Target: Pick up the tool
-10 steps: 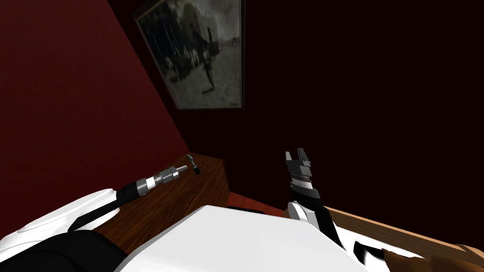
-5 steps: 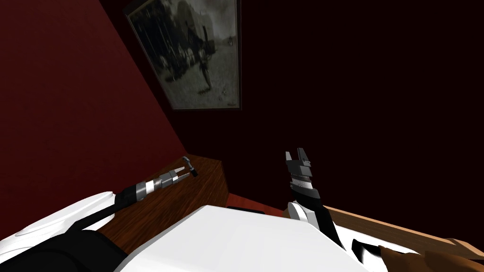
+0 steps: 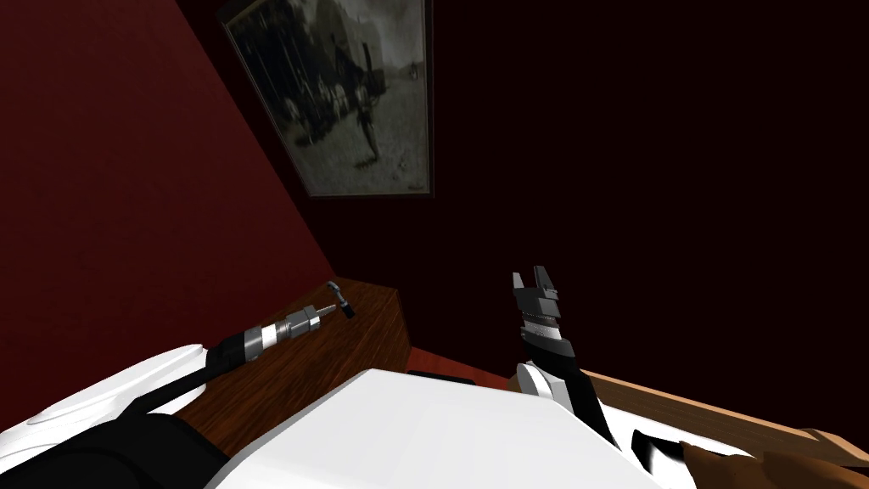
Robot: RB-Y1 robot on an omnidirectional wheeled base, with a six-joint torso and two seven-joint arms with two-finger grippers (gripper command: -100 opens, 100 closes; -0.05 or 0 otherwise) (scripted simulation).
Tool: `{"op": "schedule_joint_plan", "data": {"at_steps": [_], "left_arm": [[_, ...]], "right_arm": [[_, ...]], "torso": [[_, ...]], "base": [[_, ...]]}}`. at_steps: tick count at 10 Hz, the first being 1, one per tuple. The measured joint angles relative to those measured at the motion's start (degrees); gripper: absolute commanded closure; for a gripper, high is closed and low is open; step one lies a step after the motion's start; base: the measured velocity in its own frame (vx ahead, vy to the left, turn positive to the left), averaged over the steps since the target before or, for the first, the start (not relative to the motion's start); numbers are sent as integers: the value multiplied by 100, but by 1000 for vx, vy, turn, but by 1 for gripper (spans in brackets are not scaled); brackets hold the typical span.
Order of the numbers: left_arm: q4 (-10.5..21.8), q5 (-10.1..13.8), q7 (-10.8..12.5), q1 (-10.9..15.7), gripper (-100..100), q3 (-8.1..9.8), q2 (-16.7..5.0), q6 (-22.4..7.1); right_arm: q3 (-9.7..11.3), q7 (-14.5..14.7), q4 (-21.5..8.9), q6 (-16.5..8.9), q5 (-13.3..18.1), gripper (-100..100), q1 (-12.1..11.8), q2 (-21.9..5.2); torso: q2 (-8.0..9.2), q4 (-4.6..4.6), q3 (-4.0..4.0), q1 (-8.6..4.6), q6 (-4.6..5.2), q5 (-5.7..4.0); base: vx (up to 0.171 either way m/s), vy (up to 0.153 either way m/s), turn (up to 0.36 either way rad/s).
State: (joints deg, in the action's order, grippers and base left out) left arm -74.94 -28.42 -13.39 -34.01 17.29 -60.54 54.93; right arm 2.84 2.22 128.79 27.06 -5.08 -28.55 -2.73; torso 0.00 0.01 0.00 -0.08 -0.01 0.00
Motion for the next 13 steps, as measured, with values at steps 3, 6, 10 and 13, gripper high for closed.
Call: {"op": "schedule_joint_plan", "data": {"at_steps": [3,6,10,13], "left_arm": [[71,62,64,-54,-100,81,9,44],[3,123,217,-55,-100,295,-31,95],[-47,222,172,-17,-100,232,-79,334],[-47,222,172,-17,100,232,-79,335]], "right_arm": [[0,0,0,0,0,0,-1,0],[0,0,0,0,0,0,3,-1],[0,0,0,0,0,0,0,0],[0,0,0,0,0,0,0,0]], "torso": [[4,1,2,-5,-5,-1],[49,11,29,31,4,6],[-4,-1,-2,9,-1,3],[-2,0,-1,3,-1,1]], "base": [[-27,-4,51],[-112,74,-186],[15,30,-39],[0,0,0]]}}
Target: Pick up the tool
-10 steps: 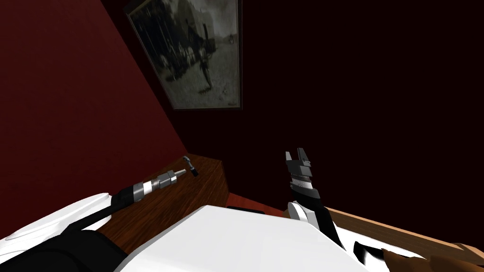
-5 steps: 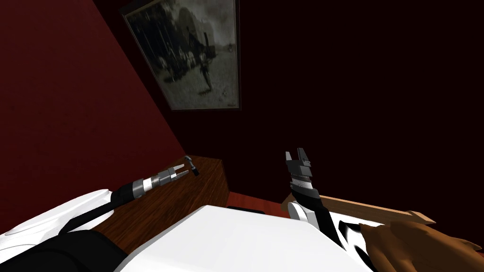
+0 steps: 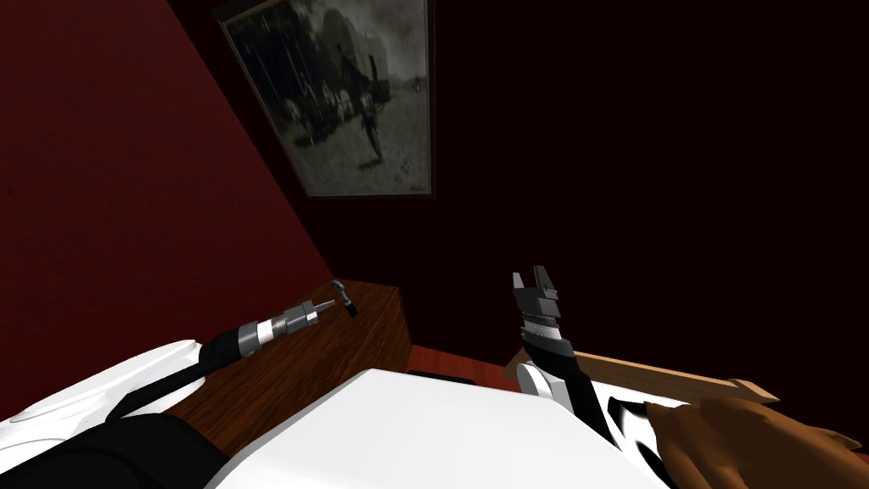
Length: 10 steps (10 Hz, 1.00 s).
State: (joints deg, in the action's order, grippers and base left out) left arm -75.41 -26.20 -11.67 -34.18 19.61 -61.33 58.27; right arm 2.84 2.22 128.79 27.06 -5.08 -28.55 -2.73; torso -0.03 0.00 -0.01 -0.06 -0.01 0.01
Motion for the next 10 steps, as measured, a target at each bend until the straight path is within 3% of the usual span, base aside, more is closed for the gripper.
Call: {"op": "schedule_joint_plan", "data": {"at_steps": [2,4,7,10], "left_arm": [[0,0,0,0,100,0,0,0],[0,0,0,0,-100,0,0,0],[168,26,-31,-1,-100,-7,-9,-18],[493,12,-145,-14,-100,-44,-37,-146]], "right_arm": [[0,0,0,0,0,0,0,0],[0,0,0,0,0,0,0,0],[1,0,0,0,0,0,2,1],[-1,0,0,0,0,0,-1,-1]], "torso": [[0,0,0,0,0,0],[0,0,0,0,0,0],[61,14,35,-16,-3,-6],[-38,-7,-20,17,1,4]], "base": [[0,0,0],[-36,-37,17],[-130,-36,30],[122,46,-23]]}}
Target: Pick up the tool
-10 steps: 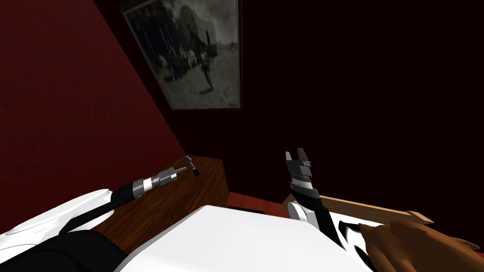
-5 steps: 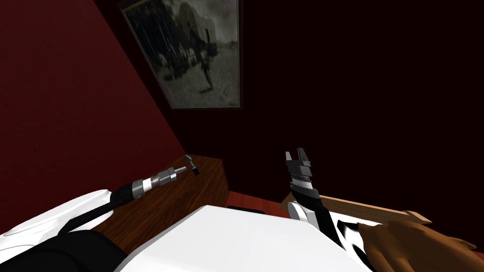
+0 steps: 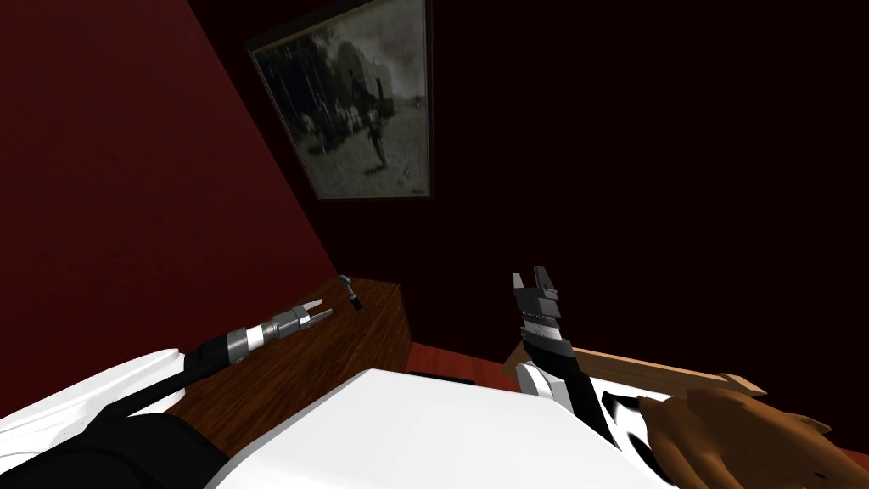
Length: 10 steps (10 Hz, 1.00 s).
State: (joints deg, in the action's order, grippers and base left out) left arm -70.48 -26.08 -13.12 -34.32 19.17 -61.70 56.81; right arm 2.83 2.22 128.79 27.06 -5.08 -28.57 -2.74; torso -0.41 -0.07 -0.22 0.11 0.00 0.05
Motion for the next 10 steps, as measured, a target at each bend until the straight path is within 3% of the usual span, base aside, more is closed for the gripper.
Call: {"op": "schedule_joint_plan", "data": {"at_steps": [3,4,5,10], "left_arm": [[-182,-178,-18,-7,-100,-87,108,-165],[-194,-182,-18,-7,0,-90,111,-164],[-193,-182,-18,-6,-100,-89,110,-164],[402,-157,-8,782,-100,-749,82,-173]], "right_arm": [[2,0,0,0,0,0,0,2],[1,0,1,0,0,0,1,1],[1,0,0,0,0,0,1,1],[1,0,0,0,0,0,2,1]], "torso": [[-16,-6,-12,-67,3,-13],[8,-1,2,-52,0,-14],[25,4,12,-31,-1,-8],[58,12,32,-19,-1,-4]], "base": [[109,-88,-54],[10,-12,3],[-40,-16,42],[-47,0,16]]}}
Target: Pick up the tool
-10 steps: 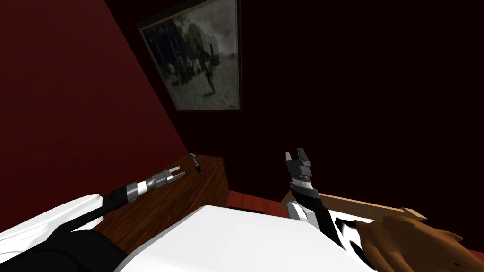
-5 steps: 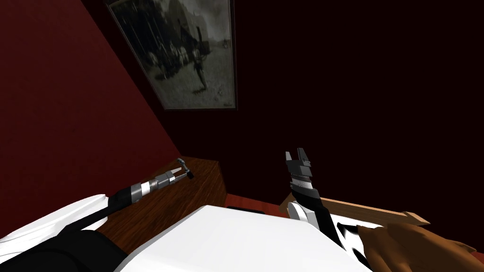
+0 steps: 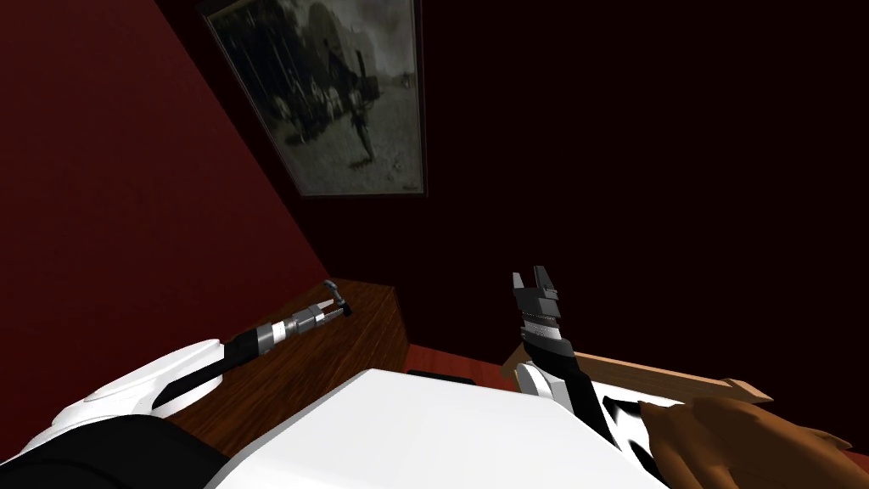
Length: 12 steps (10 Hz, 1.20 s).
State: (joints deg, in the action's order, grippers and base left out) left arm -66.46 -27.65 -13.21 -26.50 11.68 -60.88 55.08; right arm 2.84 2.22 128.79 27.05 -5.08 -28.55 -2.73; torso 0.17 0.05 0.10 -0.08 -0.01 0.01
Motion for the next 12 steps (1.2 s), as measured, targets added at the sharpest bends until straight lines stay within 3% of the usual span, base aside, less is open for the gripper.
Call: {"op": "schedule_joint_plan", "data": {"at_steps": [1,6,7,9,10,12], "left_arm": [[69,0,-7,150,-100,-66,7,2],[792,24,-14,1083,-100,-770,-29,52],[779,39,-4,1167,-100,-800,-43,38],[1120,42,-6,1545,-100,-1125,-48,47],[1109,57,13,1657,-100,-1168,-74,31],[1437,65,0,2009,-100,-1481,-70,47]], "right_arm": [[0,0,0,0,0,0,0,0],[0,0,0,0,0,0,0,0],[0,0,0,0,0,0,0,0],[0,0,0,0,0,0,0,0],[0,0,0,0,0,0,0,0],[0,0,0,0,0,0,0,0]], "torso": [[-7,-1,-4,-1,0,-1],[-2,0,-1,0,0,-1],[-9,-1,-4,-1,0,-2],[-3,-1,-2,-2,0,-1],[-9,-1,-4,-2,0,-2],[-1,0,0,0,-1,-1]], "base": [[-50,-3,32],[-42,-1,17],[-43,-1,42],[-41,-4,8],[-55,5,39],[-41,-1,11]]}}
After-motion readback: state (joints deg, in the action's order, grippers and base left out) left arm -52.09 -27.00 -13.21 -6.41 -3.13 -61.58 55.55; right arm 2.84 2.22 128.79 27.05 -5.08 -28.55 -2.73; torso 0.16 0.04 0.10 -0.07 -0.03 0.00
